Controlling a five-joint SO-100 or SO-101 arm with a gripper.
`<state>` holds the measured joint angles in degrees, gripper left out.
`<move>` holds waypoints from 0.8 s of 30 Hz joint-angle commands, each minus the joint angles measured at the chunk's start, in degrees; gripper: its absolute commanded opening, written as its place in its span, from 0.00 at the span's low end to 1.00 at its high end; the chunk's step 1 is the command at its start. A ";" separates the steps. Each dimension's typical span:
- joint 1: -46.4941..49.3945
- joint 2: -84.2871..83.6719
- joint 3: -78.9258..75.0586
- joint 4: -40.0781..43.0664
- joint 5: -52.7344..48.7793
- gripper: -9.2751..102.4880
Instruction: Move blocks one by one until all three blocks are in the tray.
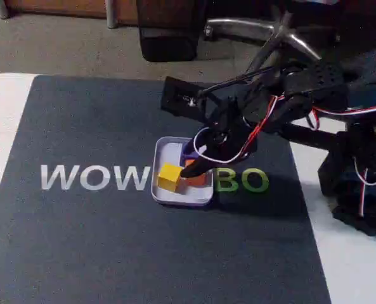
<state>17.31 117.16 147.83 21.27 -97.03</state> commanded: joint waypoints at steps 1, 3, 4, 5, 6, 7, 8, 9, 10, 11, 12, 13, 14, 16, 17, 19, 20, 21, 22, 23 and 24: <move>0.09 1.14 -2.72 -0.09 -1.05 0.21; 0.18 2.02 -2.37 -0.09 -1.41 0.21; 0.18 2.20 -2.29 0.00 -1.49 0.21; 0.18 2.37 -2.29 0.00 -1.58 0.21; 0.09 2.46 -2.46 0.00 -1.67 0.21; -0.09 2.46 -2.72 0.09 -1.67 0.21; -0.44 2.72 -2.90 0.35 -1.67 0.21; -0.88 3.43 -2.99 1.14 -1.85 0.21; -1.49 4.13 -3.08 2.29 -1.93 0.21; -2.20 5.10 -3.25 3.69 -1.93 0.21; -2.90 6.33 -3.25 5.62 -2.29 0.21; -3.69 7.82 -3.25 7.91 -2.72 0.21; -4.48 9.32 -3.16 10.28 -3.25 0.21; -6.24 13.01 -2.46 13.97 -3.69 0.21; -7.12 14.59 -2.37 16.35 -3.87 0.21; -8.70 17.58 -2.37 20.57 -3.87 0.20; -9.76 18.90 -2.37 22.15 -3.87 0.20; -10.81 20.13 -2.37 23.73 -3.52 0.20; -12.04 21.27 -2.29 25.22 -3.25 0.20; -13.36 22.41 -2.11 26.54 -2.81 0.20; -14.68 23.55 -1.76 27.42 -2.29 0.20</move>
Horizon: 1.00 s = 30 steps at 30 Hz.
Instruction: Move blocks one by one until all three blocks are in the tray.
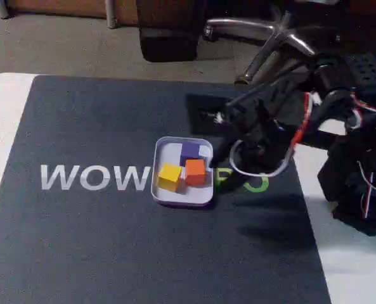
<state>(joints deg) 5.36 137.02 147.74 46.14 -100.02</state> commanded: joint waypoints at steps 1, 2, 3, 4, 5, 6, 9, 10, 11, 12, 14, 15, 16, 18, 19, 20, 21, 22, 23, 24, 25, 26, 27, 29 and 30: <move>-4.04 4.92 -1.14 3.25 1.23 0.20; -5.36 5.98 -0.44 3.87 1.49 0.20; -6.68 7.12 0.18 4.22 1.85 0.20; -8.00 8.26 1.05 4.22 2.37 0.20; -9.32 9.23 1.76 4.22 2.99 0.20; -10.46 10.28 2.37 4.31 3.52 0.20; -13.01 13.36 3.87 5.45 4.92 0.20; -13.71 14.24 4.48 5.98 5.10 0.20; -14.15 15.21 5.19 6.50 5.27 0.20; -14.59 16.26 6.33 6.59 5.27 0.20; -14.59 19.51 9.76 6.59 4.66 0.20; -14.50 21.62 12.04 6.59 4.04 0.20; -14.15 24.43 14.50 6.59 3.69 0.20; -13.27 31.82 19.51 7.47 3.43 0.19; -12.57 36.21 21.27 9.67 2.81 0.19; -11.87 40.52 22.59 12.74 2.46 0.19; -11.69 45.09 23.91 16.08 2.37 0.18; -11.78 50.10 25.05 19.51 2.37 0.17; -12.13 52.56 26.02 21.62 2.64 0.17; -12.48 52.56 26.19 22.50 3.25 0.16; -12.66 52.56 26.28 22.68 3.96 0.16; -12.92 52.56 26.72 22.68 4.22 0.15; -13.36 52.56 27.25 22.68 4.22 0.14; -14.24 52.56 28.65 22.76 3.87 0.12; -14.68 52.56 29.62 22.76 3.87 0.10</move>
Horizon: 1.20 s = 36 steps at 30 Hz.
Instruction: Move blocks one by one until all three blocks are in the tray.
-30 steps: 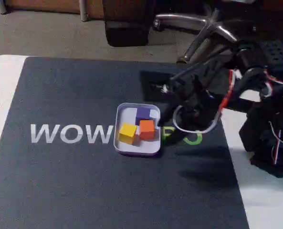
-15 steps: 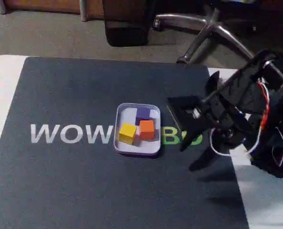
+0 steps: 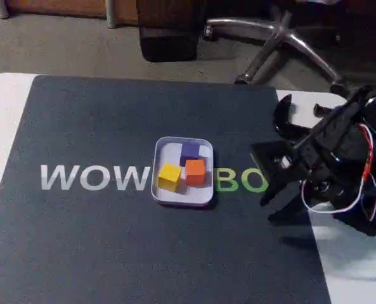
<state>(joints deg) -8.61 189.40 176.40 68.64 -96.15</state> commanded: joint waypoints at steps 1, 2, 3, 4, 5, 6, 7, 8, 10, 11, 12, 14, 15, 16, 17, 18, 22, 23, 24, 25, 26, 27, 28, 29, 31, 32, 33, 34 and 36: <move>-0.79 0.18 1.93 0.26 -0.09 0.08; -0.79 0.18 3.16 0.53 -0.79 0.07; -0.79 0.18 4.39 0.88 -1.67 0.05; -0.79 0.18 5.19 1.41 -2.11 0.04; -1.05 0.18 5.19 2.72 -1.67 0.04; -1.58 0.18 5.19 3.60 -0.79 0.03; -2.02 0.18 5.19 4.22 0.00 0.03; -2.02 0.18 5.19 4.13 0.53 0.03; -1.85 0.18 5.19 4.13 0.70 0.03; -1.85 0.18 5.19 4.31 0.53 0.03; -1.85 0.18 5.19 4.31 0.62 0.03; -1.58 0.18 5.19 4.48 0.62 0.03; -1.58 0.18 5.19 4.48 0.70 0.03; -1.67 0.18 5.19 4.48 0.70 0.03; -1.58 0.18 5.19 4.48 0.70 0.03; -1.41 0.18 5.19 4.48 0.70 0.03; -1.41 0.18 5.19 4.48 0.70 0.03; -1.23 0.18 5.19 4.57 0.70 0.03; -1.05 0.18 5.19 4.57 0.70 0.03; -0.97 0.18 5.19 4.57 0.70 0.03; -0.97 0.18 5.19 4.57 0.70 0.03; -0.97 0.18 5.19 4.57 0.70 0.03; -0.97 0.18 5.19 4.57 0.70 0.03; -0.97 0.18 5.19 4.57 0.70 0.03; -0.88 0.18 5.19 4.57 0.70 0.03; -0.88 0.18 5.19 4.57 0.70 0.03; -0.88 0.18 5.19 4.57 0.70 0.03; -0.88 0.18 5.19 4.57 0.70 0.03; -0.88 0.18 5.19 4.57 0.70 0.03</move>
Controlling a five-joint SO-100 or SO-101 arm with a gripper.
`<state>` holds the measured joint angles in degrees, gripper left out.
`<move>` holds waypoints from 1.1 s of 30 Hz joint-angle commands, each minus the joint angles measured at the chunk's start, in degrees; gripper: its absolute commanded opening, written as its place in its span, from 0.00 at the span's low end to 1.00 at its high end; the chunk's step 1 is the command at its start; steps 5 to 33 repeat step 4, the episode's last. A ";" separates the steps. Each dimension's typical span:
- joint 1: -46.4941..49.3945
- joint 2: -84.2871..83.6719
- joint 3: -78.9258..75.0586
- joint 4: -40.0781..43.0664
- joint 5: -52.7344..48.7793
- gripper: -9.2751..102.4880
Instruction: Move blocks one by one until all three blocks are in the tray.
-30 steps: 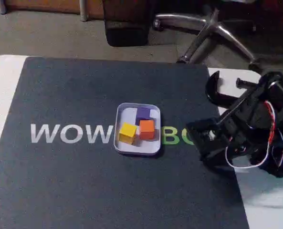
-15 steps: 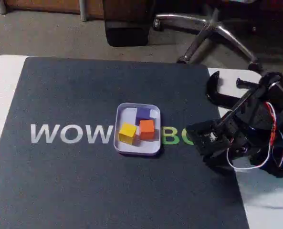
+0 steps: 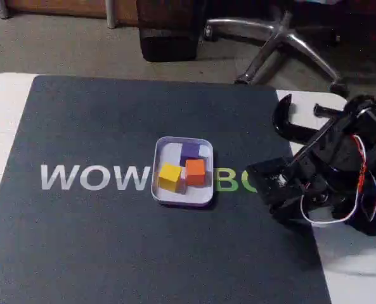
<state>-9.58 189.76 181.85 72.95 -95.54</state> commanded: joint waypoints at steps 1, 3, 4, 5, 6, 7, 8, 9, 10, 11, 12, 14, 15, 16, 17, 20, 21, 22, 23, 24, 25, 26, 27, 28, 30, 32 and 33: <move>0.09 -0.18 -0.26 0.26 0.09 0.03; 0.09 -0.18 -0.26 0.26 0.09 0.03; 0.09 -0.18 -0.26 0.26 0.09 0.03; 0.09 -0.18 -0.26 0.26 0.09 0.03; 0.09 -0.18 -0.26 0.26 0.09 0.03; 0.09 -0.18 -0.26 0.26 0.09 0.03; 0.09 -0.18 -0.26 0.26 0.09 0.03; 0.09 -0.18 -0.26 0.26 0.09 0.03; 0.09 -0.18 -0.26 0.26 0.09 0.03; 0.09 -0.18 -0.26 0.26 0.09 0.03; 0.09 -0.18 -0.26 0.26 0.09 0.03; 0.09 -0.18 -0.26 0.26 0.09 0.03; 0.09 -0.18 -0.26 0.26 0.09 0.03; 0.09 -0.18 -0.26 0.26 0.09 0.03; 0.09 -0.18 -0.26 0.26 0.09 0.03; 0.09 -0.18 -0.26 0.26 0.09 0.03; 0.09 -0.18 -0.26 0.26 0.09 0.03; 0.09 -0.18 -0.26 0.26 0.09 0.03; 0.09 -0.18 -0.26 0.26 0.09 0.03; 0.09 -0.18 -0.26 0.26 0.09 0.03; 0.09 -0.18 -0.26 0.26 0.09 0.03; 0.09 -0.18 -0.26 0.26 0.09 0.03; 0.09 -0.18 -0.26 0.26 0.09 0.03; 0.09 -0.18 -0.26 0.26 0.09 0.03; 0.09 -0.18 -0.26 0.26 0.09 0.03; 0.09 -0.18 -0.26 0.26 0.09 0.03; 0.09 -0.18 -0.26 0.26 0.09 0.03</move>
